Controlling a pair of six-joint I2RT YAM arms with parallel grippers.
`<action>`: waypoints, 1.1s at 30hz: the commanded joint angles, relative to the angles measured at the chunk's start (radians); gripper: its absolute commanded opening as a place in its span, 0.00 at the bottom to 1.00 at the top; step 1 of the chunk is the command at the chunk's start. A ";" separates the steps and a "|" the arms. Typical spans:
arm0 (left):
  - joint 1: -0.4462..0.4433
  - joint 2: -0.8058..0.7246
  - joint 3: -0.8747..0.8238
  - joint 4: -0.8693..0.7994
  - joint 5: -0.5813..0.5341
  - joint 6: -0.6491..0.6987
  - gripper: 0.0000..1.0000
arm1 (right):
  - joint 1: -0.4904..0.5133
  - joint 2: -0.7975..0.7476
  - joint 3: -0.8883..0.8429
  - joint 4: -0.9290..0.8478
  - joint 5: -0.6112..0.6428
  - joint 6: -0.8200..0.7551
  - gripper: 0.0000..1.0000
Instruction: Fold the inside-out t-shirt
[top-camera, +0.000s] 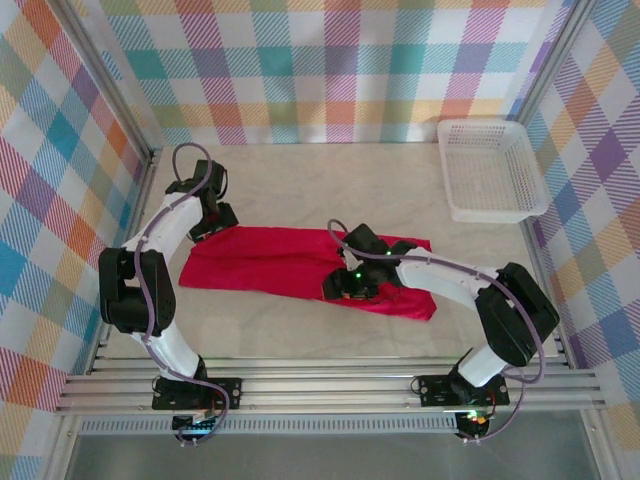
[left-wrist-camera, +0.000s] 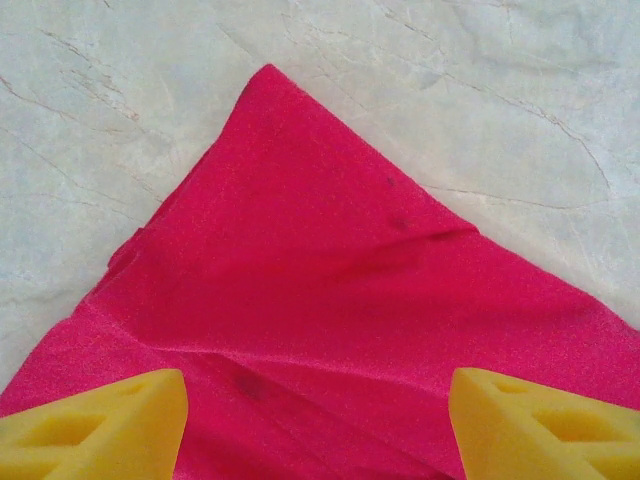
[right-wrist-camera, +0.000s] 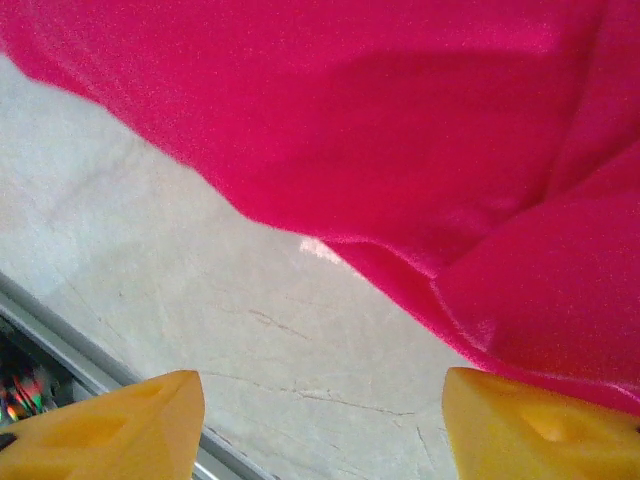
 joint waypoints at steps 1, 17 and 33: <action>-0.014 -0.020 -0.006 -0.009 0.015 -0.008 0.70 | -0.022 -0.076 0.043 -0.121 0.144 0.027 0.68; 0.196 0.150 0.003 0.106 0.258 -0.093 0.67 | -0.665 -0.033 -0.043 -0.111 -0.015 -0.026 0.58; 0.058 0.132 -0.099 0.282 0.412 -0.183 0.65 | -0.480 0.121 -0.042 0.081 -0.191 0.197 0.63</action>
